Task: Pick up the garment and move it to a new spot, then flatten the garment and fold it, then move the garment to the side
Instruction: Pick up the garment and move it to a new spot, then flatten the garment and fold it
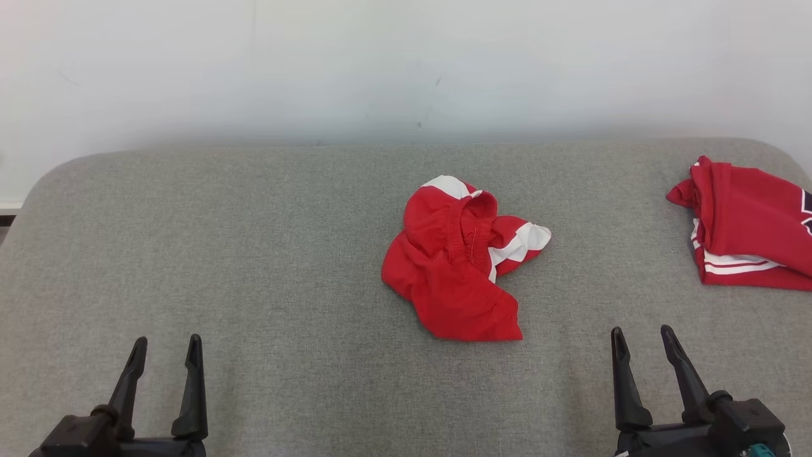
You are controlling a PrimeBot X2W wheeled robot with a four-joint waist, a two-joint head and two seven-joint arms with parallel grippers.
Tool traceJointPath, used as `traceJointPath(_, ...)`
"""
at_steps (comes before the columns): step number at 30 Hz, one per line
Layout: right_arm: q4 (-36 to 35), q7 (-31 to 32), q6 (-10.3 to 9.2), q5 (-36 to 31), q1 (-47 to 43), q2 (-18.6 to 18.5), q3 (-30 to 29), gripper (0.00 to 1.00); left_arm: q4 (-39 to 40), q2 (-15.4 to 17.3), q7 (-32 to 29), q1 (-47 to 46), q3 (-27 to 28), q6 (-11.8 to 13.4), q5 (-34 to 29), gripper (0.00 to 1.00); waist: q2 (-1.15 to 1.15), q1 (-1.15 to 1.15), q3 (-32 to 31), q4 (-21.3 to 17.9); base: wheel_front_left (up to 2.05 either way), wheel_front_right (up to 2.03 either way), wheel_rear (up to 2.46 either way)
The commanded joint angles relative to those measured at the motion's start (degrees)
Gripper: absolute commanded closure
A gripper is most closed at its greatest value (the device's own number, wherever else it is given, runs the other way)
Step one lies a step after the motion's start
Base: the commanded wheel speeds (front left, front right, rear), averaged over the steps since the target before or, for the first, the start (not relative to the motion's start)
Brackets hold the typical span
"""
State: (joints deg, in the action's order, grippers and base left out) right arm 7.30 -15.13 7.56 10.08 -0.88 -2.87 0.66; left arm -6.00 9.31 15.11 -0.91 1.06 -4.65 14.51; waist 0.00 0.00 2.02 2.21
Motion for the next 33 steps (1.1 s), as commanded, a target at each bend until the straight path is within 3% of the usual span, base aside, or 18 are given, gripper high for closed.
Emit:
traceJointPath(1,0.11,0.00,-0.13,0.36,-0.38,-0.03,0.10,0.00,-0.27,-0.43,0.01,0.42,0.42,-0.39,-0.38,0.00,0.00,0.00,0.08,-0.05,0.00,0.00,0.00)
traceJointPath(24,0.97,0.01,-0.13,0.44,-0.57,-0.02,-0.12,0.00,-1.64,-2.49,0.01,-0.39,2.94,-2.32,-3.13,0.00,0.00,0.00,0.34,0.16,0.00,0.00,0.00)
traceJointPath(33,4.01,0.92,-0.13,-1.83,4.05,-0.81,2.07,0.00,-1.78,-3.02,0.00,-1.93,2.49,-2.74,-3.09,0.00,0.00,0.00,1.99,2.42,0.00,0.00,0.00)
